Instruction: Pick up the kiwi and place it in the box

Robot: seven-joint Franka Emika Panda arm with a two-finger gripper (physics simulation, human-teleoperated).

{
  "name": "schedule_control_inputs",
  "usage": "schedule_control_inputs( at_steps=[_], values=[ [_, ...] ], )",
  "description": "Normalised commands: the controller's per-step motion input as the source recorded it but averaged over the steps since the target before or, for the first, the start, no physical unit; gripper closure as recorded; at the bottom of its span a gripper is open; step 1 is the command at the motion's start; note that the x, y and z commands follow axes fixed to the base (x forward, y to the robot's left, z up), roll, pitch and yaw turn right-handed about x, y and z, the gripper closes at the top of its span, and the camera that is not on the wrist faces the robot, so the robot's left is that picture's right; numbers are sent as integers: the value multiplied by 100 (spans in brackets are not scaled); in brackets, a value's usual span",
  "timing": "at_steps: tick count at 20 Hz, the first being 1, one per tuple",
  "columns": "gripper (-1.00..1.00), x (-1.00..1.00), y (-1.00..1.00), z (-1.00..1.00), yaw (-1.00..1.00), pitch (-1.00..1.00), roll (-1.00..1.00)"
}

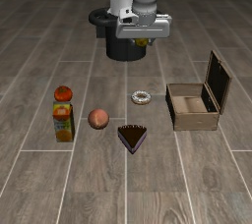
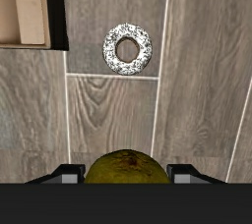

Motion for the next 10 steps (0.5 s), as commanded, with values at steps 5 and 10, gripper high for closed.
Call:
schedule_control_inputs(
  at_steps=[5, 10],
  values=[
    [100, 0, 100, 0, 0, 0, 0],
    [100, 60, 40, 0, 0, 0, 0]
  ],
)
